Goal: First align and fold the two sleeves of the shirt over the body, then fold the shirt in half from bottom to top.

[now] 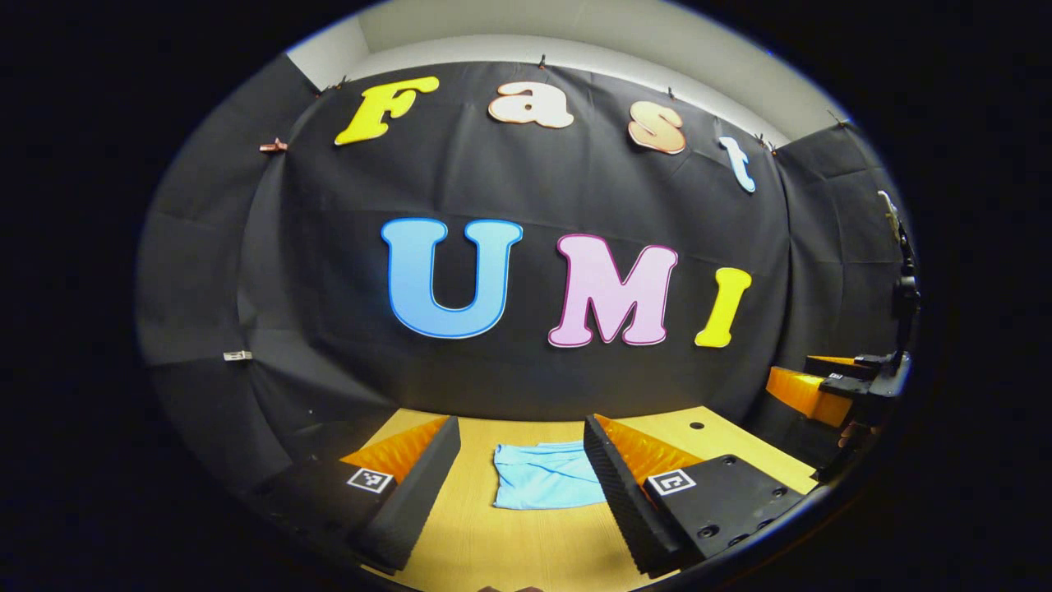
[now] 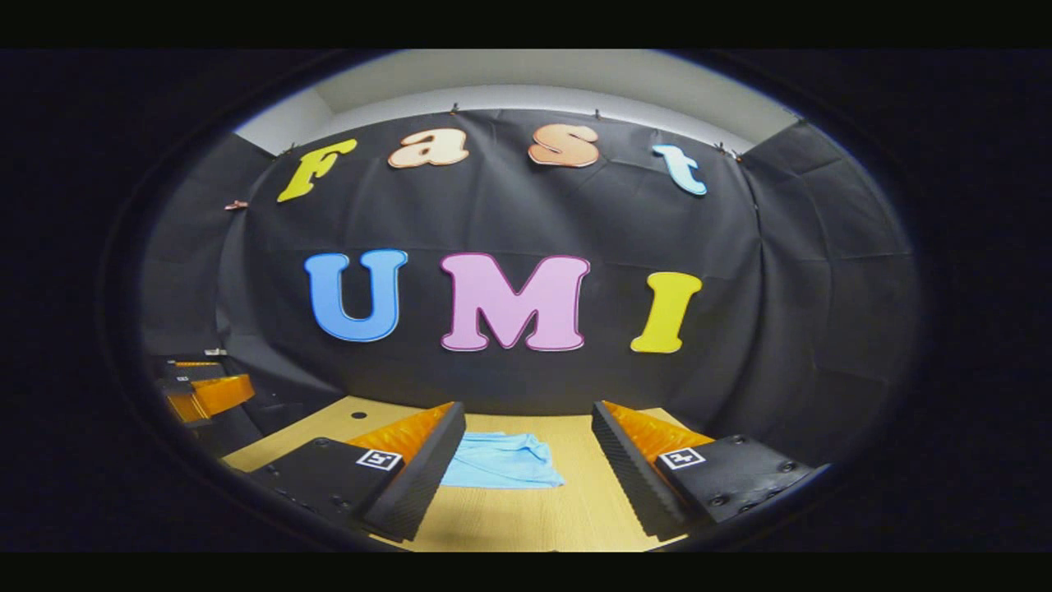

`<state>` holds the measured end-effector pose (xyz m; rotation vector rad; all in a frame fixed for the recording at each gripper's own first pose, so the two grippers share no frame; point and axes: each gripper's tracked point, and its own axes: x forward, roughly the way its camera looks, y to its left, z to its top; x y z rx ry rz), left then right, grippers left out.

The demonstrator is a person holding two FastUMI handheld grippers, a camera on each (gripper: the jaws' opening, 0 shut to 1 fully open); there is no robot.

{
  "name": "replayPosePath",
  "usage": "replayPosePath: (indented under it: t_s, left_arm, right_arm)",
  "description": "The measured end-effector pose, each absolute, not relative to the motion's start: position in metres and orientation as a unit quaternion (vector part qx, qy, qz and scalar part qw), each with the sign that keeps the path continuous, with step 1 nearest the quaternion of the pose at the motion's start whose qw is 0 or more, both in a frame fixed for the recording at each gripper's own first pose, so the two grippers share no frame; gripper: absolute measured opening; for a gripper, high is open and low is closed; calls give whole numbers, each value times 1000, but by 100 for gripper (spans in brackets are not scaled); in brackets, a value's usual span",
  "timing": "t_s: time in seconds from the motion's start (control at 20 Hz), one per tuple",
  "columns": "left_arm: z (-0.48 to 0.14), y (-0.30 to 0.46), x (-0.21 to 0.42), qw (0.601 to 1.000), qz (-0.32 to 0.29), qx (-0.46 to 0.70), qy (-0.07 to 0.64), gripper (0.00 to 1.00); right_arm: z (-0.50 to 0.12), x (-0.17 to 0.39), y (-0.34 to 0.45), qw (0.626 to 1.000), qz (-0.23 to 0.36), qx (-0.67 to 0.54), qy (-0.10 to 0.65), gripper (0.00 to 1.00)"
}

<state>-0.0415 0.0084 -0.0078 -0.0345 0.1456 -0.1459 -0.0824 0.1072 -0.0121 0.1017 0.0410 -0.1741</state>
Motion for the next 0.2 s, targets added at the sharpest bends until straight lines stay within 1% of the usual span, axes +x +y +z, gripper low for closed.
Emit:
replayPosePath:
  t_s: [0.2]
  left_arm:
    - [16,11,-64,996,-66,-18,54,97]
  right_arm:
    - [10,-100,110,996,-80,50,4,97]
